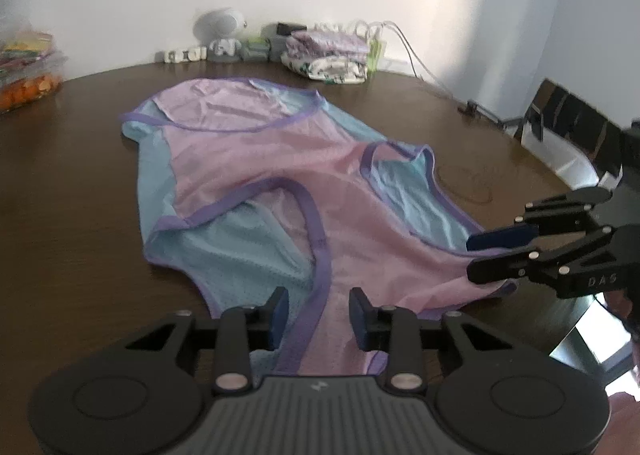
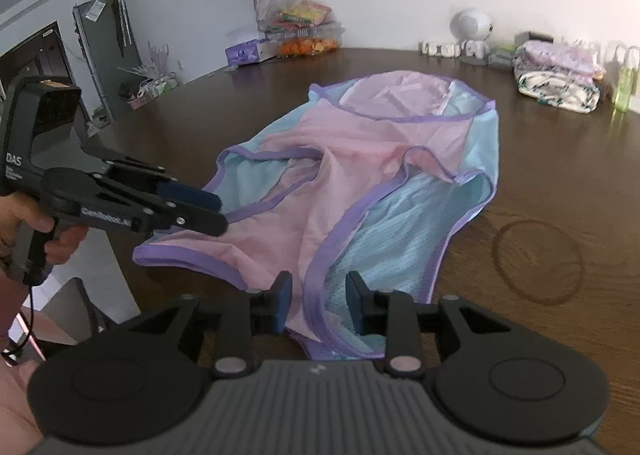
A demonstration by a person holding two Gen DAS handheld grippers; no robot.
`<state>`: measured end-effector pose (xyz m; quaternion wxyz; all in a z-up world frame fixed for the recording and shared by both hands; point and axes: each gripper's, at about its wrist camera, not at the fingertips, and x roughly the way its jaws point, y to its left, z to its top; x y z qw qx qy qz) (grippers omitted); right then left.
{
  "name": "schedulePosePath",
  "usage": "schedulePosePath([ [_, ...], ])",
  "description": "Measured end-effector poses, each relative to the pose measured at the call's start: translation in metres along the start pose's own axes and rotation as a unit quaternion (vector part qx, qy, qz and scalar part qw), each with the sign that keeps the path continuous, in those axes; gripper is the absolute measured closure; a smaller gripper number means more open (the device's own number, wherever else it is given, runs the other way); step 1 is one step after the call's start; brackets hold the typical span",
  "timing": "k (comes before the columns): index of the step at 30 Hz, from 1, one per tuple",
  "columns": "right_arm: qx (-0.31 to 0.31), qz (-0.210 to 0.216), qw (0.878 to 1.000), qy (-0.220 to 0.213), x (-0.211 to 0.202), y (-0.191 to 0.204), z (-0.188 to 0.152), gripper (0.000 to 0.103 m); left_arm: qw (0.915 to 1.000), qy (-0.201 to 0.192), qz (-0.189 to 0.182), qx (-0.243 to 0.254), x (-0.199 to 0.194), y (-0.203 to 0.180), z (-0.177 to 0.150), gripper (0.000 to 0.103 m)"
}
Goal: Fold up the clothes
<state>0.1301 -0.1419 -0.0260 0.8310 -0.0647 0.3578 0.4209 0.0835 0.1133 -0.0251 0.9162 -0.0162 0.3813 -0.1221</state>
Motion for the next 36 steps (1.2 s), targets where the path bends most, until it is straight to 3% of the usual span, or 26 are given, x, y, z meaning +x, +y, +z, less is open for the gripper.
schedulePosePath([
  [2,-0.003,0.004,1.000,0.014,0.006,0.000,0.003,0.074,0.9999,0.007,-0.002,0.014,0.001,-0.003,0.001,0.102],
  [5,-0.002,0.013,1.000,0.026,0.011,-0.001,0.007,0.095,0.9999,0.002,0.002,0.015,-0.002,-0.006,-0.001,0.103],
  [9,0.024,0.046,0.999,0.014,0.004,-0.011,0.010,0.095,0.9995,-0.024,-0.013,-0.015,-0.018,0.000,-0.006,0.103],
  [13,0.050,0.084,0.995,0.002,-0.010,-0.023,0.011,0.095,0.9955,-0.045,-0.067,-0.050,-0.040,0.008,-0.012,0.103],
  [17,0.054,0.111,0.992,0.011,-0.017,-0.028,0.010,0.095,0.9954,-0.045,-0.072,-0.044,-0.048,0.000,-0.010,0.102],
  [20,0.042,0.103,0.994,0.025,-0.017,-0.022,0.006,0.090,0.9974,-0.043,-0.049,-0.030,-0.048,-0.006,-0.011,0.090],
  [21,0.043,0.097,0.994,0.026,-0.016,-0.023,0.004,0.087,0.9982,-0.040,-0.037,-0.026,-0.045,-0.006,-0.010,0.073],
  [23,0.050,0.088,0.995,0.024,-0.013,-0.025,0.002,0.078,0.9985,-0.035,-0.037,-0.022,-0.037,-0.006,-0.007,0.056],
  [26,0.068,0.087,0.994,0.018,-0.009,-0.028,0.003,0.077,0.9984,-0.014,-0.055,-0.009,-0.022,-0.007,0.002,0.056],
  [28,0.075,0.086,0.993,0.017,-0.005,-0.028,0.005,0.074,0.9985,0.008,-0.054,-0.004,-0.011,-0.007,0.004,0.063],
  [29,0.076,0.087,0.993,0.017,-0.004,-0.027,0.005,0.073,0.9985,0.018,-0.051,-0.002,-0.005,-0.008,0.005,0.087],
  [30,0.077,0.088,0.993,0.018,-0.003,-0.027,0.004,0.071,0.9984,0.029,-0.049,0.000,0.000,-0.008,0.006,0.101],
  [34,0.056,0.094,0.994,0.031,0.001,-0.018,0.003,0.068,0.9984,0.017,-0.053,-0.010,-0.007,-0.007,-0.006,0.102],
  [35,0.048,0.093,0.994,0.037,0.002,-0.015,0.002,0.075,0.9984,0.010,-0.054,-0.012,-0.010,-0.007,-0.009,0.102],
  [36,0.040,0.093,0.994,0.042,0.004,-0.012,0.002,0.092,0.9983,0.005,-0.056,-0.018,-0.014,-0.006,-0.012,0.102],
])
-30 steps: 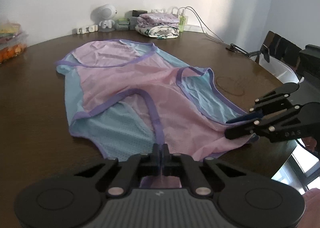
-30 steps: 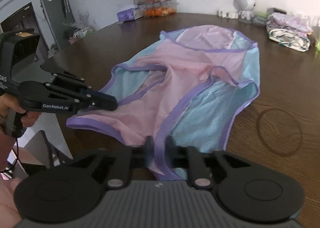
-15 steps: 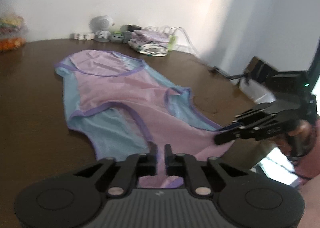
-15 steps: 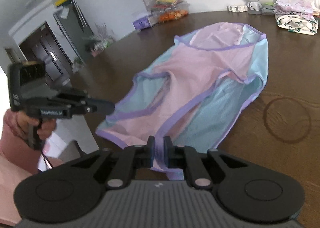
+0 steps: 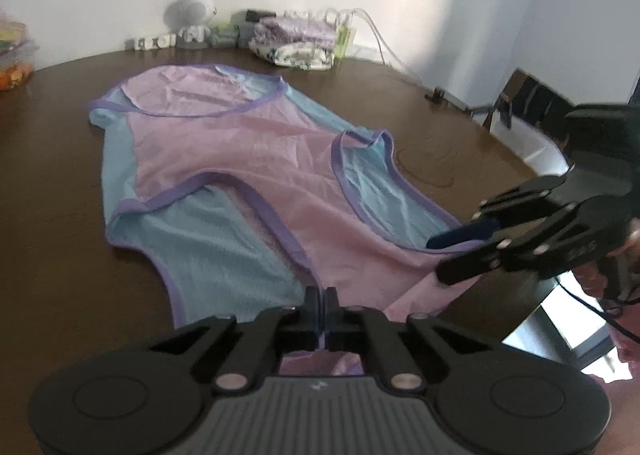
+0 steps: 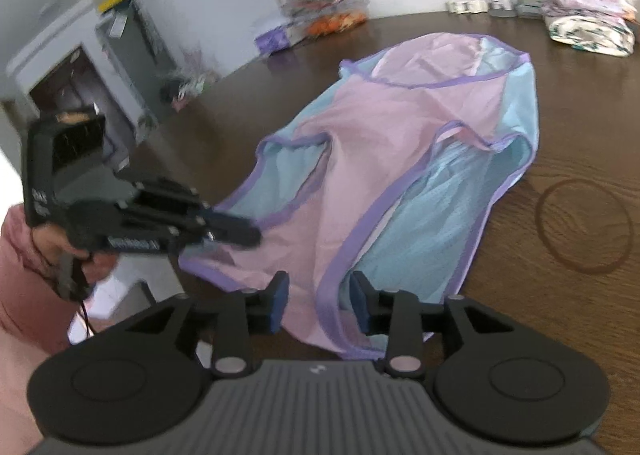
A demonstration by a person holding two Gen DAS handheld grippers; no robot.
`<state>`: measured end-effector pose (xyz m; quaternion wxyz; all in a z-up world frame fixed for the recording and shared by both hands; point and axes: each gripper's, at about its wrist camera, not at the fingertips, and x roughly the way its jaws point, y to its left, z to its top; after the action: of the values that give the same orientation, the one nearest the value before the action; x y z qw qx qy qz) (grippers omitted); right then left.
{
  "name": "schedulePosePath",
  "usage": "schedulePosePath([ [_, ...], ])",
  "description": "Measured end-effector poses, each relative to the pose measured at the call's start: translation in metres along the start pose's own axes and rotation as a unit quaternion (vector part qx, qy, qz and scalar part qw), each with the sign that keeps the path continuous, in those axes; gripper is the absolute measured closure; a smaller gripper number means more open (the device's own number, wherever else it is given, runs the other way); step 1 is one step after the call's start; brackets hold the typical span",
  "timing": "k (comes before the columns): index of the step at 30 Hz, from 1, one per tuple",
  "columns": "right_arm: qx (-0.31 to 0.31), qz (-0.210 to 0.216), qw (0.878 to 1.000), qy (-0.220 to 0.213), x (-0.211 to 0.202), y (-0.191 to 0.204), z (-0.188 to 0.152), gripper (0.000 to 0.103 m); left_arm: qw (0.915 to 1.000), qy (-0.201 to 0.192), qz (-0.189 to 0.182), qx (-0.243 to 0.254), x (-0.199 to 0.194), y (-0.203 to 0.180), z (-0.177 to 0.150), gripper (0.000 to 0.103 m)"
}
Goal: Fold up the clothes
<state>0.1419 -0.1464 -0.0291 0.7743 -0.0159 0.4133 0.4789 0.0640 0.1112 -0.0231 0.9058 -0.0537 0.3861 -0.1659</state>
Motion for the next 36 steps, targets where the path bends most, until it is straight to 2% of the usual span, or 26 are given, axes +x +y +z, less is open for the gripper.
schedulePosePath([
  [1,-0.003,0.005,1.000,0.004,0.002,0.002,0.001,0.096,1.0000,-0.006,0.000,-0.007,-0.005,0.001,-0.003,0.102],
  [7,-0.026,0.050,0.998,-0.002,-0.003,0.010,0.009,0.096,0.9984,-0.042,0.005,-0.038,-0.036,0.002,-0.021,0.102],
  [11,-0.030,0.038,0.998,0.027,0.006,0.011,0.004,0.093,0.9982,-0.035,0.010,-0.047,-0.037,0.004,-0.028,0.102],
  [12,-0.024,0.039,0.999,0.030,0.007,0.009,0.002,0.089,0.9982,-0.033,0.010,-0.049,-0.036,0.004,-0.027,0.098],
  [13,-0.017,0.039,0.999,0.026,0.005,0.008,0.000,0.080,0.9981,-0.033,0.011,-0.050,-0.036,0.004,-0.027,0.095],
  [15,-0.008,0.037,0.999,0.008,-0.004,0.005,-0.004,0.064,0.9979,-0.036,0.011,-0.053,-0.036,0.005,-0.026,0.073],
  [17,-0.006,0.031,0.999,-0.008,-0.016,0.004,-0.006,0.061,0.9973,-0.048,0.015,-0.054,-0.038,0.007,-0.024,0.062],
  [21,-0.019,0.024,1.000,-0.005,-0.025,-0.002,-0.006,0.061,0.9975,-0.049,0.020,-0.047,-0.036,0.006,-0.021,0.061],
  [27,-0.065,0.041,0.996,0.044,-0.011,-0.001,0.004,0.061,0.9980,-0.039,0.016,-0.047,-0.028,0.003,-0.021,0.059],
  [29,-0.079,0.038,0.994,0.058,-0.007,0.002,0.005,0.066,0.9980,-0.039,0.014,-0.046,-0.027,0.002,-0.020,0.059],
  [30,-0.086,0.036,0.993,0.065,-0.005,0.004,0.006,0.077,0.9981,-0.040,0.013,-0.046,-0.027,0.001,-0.019,0.059],
  [33,-0.070,0.033,0.996,0.039,-0.016,0.001,0.007,0.077,0.9979,-0.047,0.013,-0.043,-0.030,0.001,-0.016,0.058],
  [36,-0.038,0.023,0.999,-0.014,-0.037,-0.007,0.003,0.060,0.9982,-0.052,0.012,-0.029,-0.033,-0.001,-0.011,0.057],
])
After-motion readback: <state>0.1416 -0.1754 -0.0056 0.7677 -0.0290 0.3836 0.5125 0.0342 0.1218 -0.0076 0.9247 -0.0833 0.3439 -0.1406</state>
